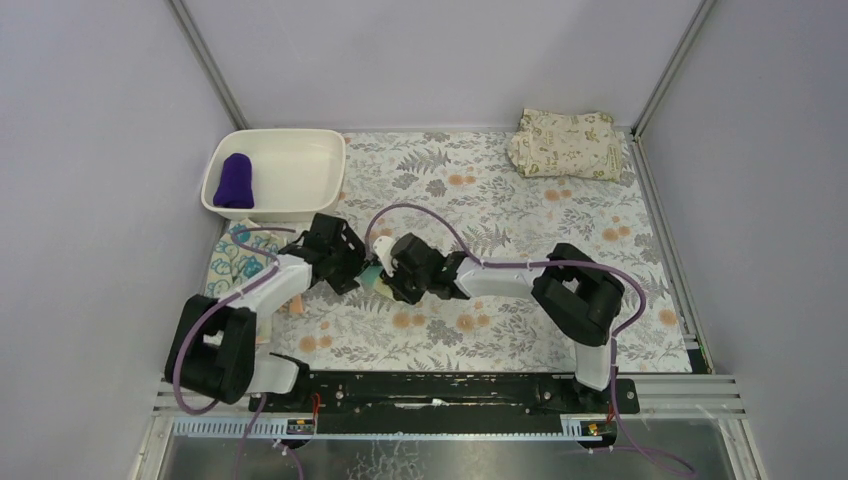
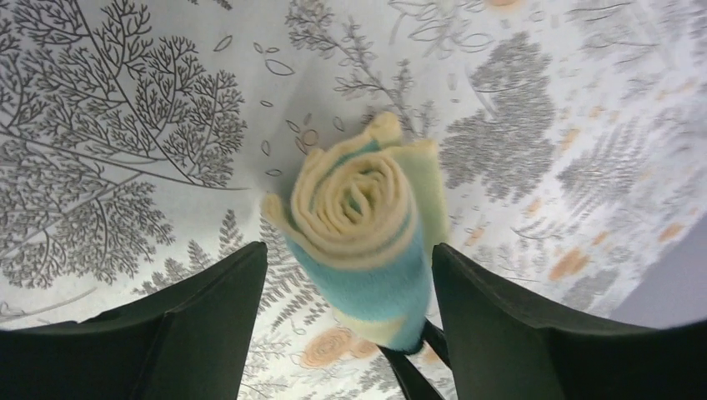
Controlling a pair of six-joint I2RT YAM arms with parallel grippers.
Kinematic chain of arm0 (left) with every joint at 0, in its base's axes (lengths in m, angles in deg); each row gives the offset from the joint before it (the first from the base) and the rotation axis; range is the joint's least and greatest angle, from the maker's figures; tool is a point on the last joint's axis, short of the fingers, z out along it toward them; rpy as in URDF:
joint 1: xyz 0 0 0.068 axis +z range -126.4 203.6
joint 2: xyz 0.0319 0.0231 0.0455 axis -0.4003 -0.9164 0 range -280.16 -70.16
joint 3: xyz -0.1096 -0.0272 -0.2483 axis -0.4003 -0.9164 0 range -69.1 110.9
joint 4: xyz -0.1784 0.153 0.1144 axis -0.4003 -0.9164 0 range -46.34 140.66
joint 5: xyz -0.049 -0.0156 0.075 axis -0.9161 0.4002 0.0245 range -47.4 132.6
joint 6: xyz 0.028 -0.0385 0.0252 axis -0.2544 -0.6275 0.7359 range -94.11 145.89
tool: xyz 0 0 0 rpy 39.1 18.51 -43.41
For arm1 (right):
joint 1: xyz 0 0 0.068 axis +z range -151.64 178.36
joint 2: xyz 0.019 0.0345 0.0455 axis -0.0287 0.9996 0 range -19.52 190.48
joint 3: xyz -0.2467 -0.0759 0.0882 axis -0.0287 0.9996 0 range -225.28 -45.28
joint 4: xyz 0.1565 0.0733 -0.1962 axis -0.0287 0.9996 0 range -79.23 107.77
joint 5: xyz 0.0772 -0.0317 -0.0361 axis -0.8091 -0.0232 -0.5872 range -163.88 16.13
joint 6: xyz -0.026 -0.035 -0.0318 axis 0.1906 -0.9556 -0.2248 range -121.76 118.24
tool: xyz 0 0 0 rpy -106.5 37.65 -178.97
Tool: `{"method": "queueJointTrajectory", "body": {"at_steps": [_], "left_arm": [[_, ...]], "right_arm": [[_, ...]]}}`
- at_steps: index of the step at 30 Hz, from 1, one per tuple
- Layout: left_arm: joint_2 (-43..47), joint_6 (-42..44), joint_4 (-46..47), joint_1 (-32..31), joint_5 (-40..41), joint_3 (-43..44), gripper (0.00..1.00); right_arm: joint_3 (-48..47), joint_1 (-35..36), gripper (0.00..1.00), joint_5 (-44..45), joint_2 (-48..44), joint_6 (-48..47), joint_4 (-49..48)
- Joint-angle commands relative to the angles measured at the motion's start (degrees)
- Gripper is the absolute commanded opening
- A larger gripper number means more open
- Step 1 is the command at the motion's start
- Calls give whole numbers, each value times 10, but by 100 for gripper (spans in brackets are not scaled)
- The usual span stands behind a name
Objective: Roll the towels
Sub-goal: Roll the towel at the center of the board.
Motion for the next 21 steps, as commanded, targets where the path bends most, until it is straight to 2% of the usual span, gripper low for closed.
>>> {"method": "queueJointTrajectory", "body": {"at_steps": [1, 6, 9, 14, 21], "left_arm": [[76, -31, -14, 14, 25, -17, 75], [173, -54, -55, 28, 52, -40, 82], [199, -60, -57, 27, 22, -57, 83], [194, -91, -5, 13, -30, -106, 81], [132, -112, 54, -27, -23, -107, 74]], "right_arm": [[25, -20, 8, -168, 49, 92, 54], [16, -35, 5, -218, 69, 149, 39], [13, -45, 5, -231, 77, 175, 33], [8, -53, 4, -237, 83, 204, 30], [3, -53, 4, -215, 84, 223, 33]]}}
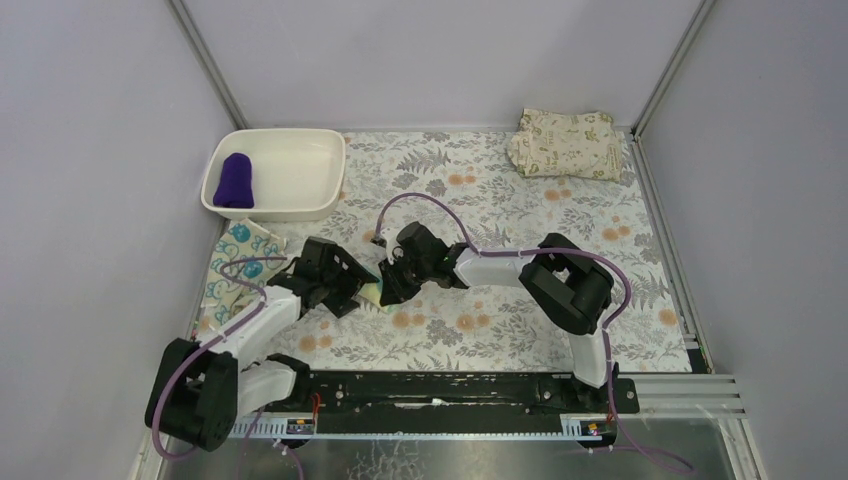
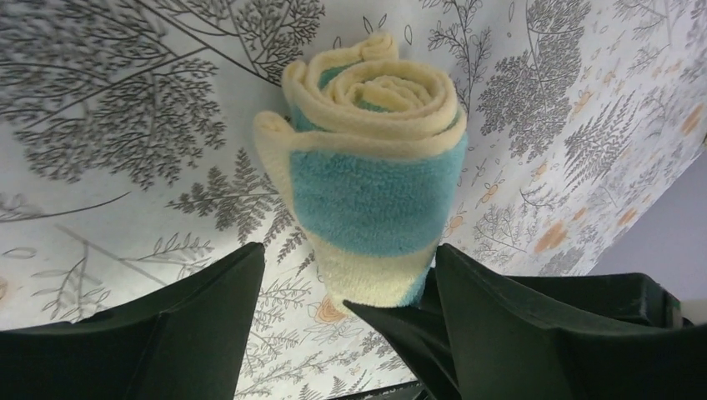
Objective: Roll the towels
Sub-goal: Roll the towel at the center of the board, then pick up the towel at the center of the board.
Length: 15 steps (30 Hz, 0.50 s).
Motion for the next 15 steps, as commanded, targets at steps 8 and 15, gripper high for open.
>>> {"method": "queueJointTrajectory", "body": {"at_steps": [8, 15], "left_arm": [[-103, -32, 109, -51, 7, -4, 55], [-138, -32, 135, -72, 3, -6, 28]], "right_arm": [[13, 7, 4, 15, 41, 34, 83], [8, 7, 6, 17, 39, 37, 76]]}}
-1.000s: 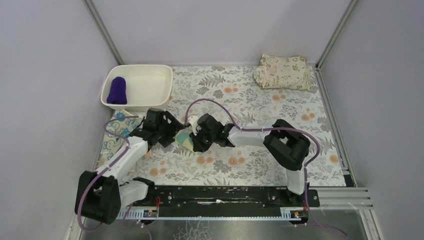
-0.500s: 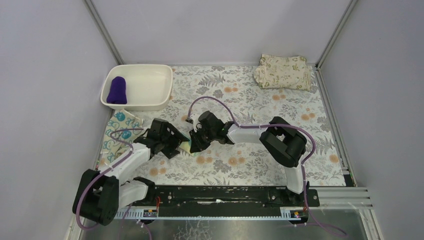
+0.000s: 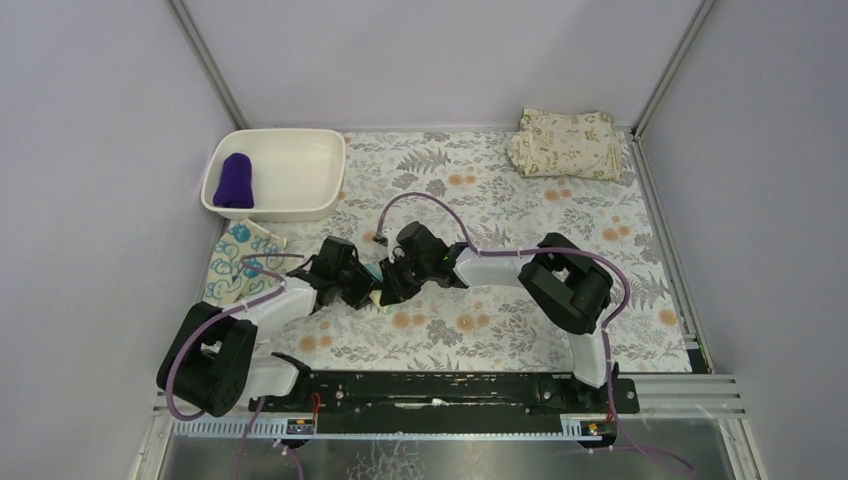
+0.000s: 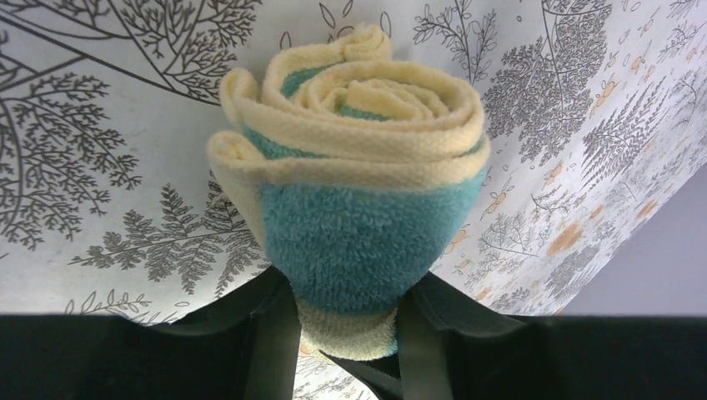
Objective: Roll the towels
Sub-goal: Pick up the towel at the center of the board, then place the towel in the bin.
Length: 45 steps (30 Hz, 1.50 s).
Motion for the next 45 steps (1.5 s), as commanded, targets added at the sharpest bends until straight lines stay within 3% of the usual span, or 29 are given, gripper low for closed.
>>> {"method": "queueJointTrajectory", "body": {"at_steps": [1, 3, 6, 10, 16, 27, 37, 45], "left_arm": [[-30, 1, 32, -20, 1, -5, 24], [-31, 9, 27, -20, 3, 3, 16], [-30, 40, -10, -18, 32, 32, 8], [-37, 111, -53, -2, 53, 86, 5], [-72, 240, -118, 38, 61, 203, 2], [-175, 459, -252, 132, 83, 486, 1], [-355, 599, -333, 284, -6, 754, 3], [-498, 669, -425, 337, -21, 871, 4]], "right_arm": [[10, 8, 7, 14, 32, 2, 75], [11, 8, 12, 17, 19, 0, 75], [19, 8, 29, 37, -20, -12, 75], [39, 7, 50, 77, -99, -33, 84], [85, 3, 68, 167, -220, -74, 111], [177, -15, 82, 270, -339, -131, 129], [196, -16, 84, 267, -333, -142, 106], [197, -17, 89, 288, -313, -146, 110]]}}
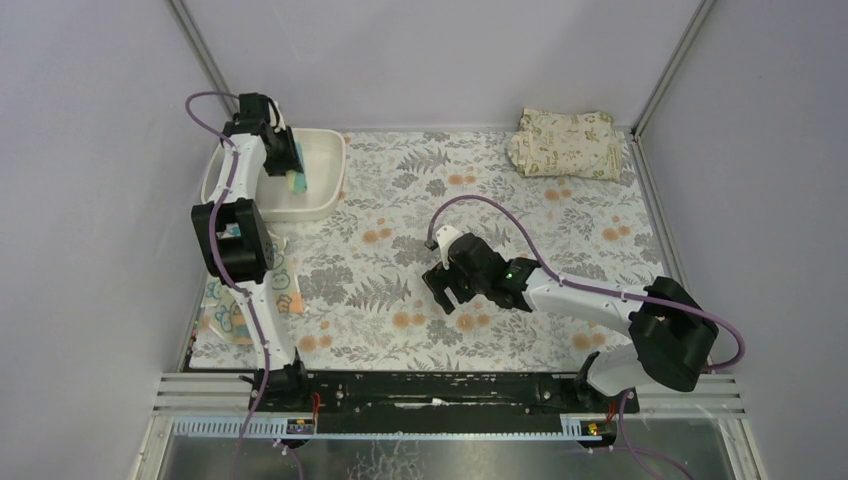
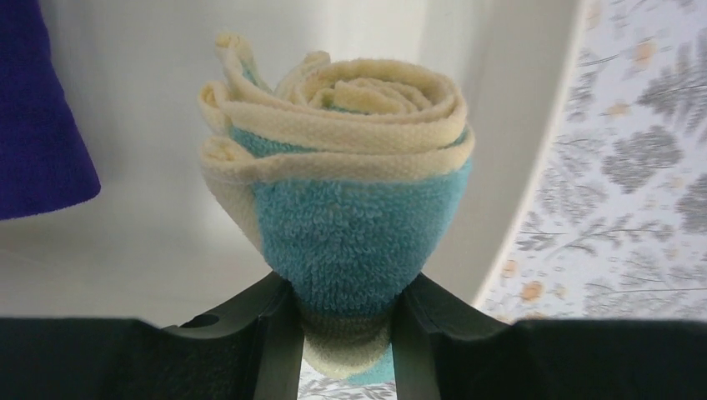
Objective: Roll the towels
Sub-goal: Place the towel in the bin.
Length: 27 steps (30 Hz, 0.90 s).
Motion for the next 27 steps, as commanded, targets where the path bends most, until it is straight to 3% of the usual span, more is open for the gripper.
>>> {"method": "queueJointTrajectory", "body": {"at_steps": [1, 7, 13, 21, 27], "left_arm": [[-70, 73, -86, 7, -14, 60, 4], [-156, 89, -138, 32, 32, 155, 7], [-215, 98, -156, 38, 93, 187, 7], [-281, 123, -178, 38, 231, 244, 11], [-305, 151, -166, 39, 337, 236, 16]], "right_arm": [[-4, -5, 89, 24, 9, -7, -14], [-15, -5, 90, 19, 17, -9, 20], [-47, -5, 90, 46, 43, -21, 59], [-116, -5, 89, 69, 83, -23, 118], [-159, -5, 90, 89, 112, -19, 158]]}}
